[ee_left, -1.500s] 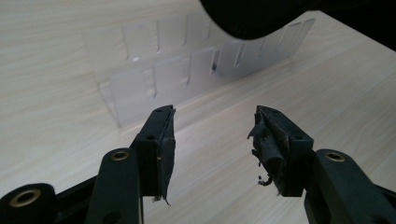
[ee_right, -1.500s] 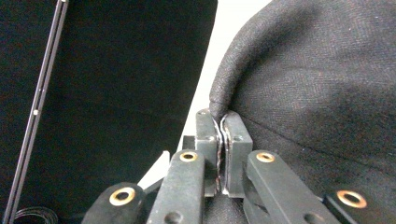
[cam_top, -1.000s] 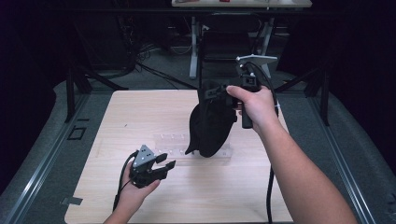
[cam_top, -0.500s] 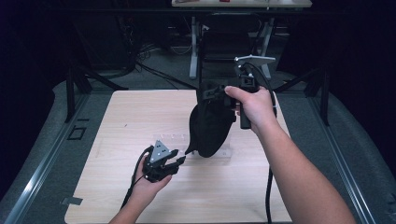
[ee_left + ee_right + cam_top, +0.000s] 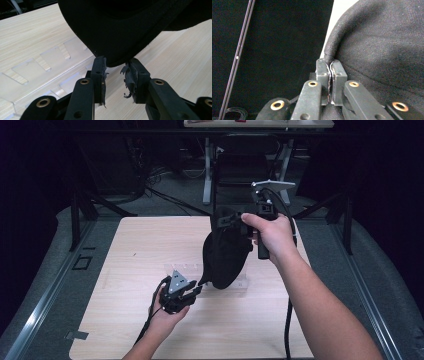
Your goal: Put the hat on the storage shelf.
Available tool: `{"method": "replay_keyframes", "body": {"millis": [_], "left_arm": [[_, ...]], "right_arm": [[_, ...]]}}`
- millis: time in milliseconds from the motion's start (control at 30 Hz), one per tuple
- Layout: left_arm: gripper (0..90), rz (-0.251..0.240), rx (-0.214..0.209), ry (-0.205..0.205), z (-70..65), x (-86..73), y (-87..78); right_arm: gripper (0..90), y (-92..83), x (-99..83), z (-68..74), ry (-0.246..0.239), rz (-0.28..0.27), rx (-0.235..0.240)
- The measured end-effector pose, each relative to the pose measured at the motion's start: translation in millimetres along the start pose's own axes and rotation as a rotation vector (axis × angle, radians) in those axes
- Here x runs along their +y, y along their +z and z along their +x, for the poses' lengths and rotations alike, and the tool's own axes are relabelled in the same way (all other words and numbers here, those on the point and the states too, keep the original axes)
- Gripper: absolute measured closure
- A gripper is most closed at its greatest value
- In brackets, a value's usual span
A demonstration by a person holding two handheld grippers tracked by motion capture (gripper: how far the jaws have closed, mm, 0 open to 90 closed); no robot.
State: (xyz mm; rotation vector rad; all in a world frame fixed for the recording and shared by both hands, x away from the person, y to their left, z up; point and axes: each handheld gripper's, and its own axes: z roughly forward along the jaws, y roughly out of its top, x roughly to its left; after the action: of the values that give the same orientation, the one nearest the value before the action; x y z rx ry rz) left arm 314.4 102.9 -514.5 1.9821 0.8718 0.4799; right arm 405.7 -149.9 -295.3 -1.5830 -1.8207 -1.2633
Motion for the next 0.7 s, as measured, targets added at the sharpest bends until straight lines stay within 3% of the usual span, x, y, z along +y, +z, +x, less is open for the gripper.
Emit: {"method": "replay_keyframes", "body": {"millis": [133, 300, 433, 633, 700], "left_arm": [[73.2, 0.003, -0.011, -0.029, 0.5, 0.0, 5.2], [76.2, 0.001, -0.025, -0.032, 2.6, 0.2, 6.4], [77.7, -0.013, -0.05, -0.072, 7.4, -0.8, 7.1], [79.5, -0.012, -0.037, -0.059, 5.1, -1.3, 6.6], [79.7, -0.008, -0.053, -0.069, 4.0, -1.7, 7.0]], "right_arm": [[87.2, 0.4, -0.5, 0.2, -0.002, 0.001, 0.003], [87.2, -0.1, -1.0, -0.8, 0.003, -0.004, 0.007], [87.2, -1.2, -1.0, -1.2, 0.005, -0.009, 0.006], [87.2, 0.3, 0.2, -2.4, 0.007, -0.01, 0.012], [87.2, 1.8, 0.8, -2.6, 0.007, -0.01, 0.019]]}}
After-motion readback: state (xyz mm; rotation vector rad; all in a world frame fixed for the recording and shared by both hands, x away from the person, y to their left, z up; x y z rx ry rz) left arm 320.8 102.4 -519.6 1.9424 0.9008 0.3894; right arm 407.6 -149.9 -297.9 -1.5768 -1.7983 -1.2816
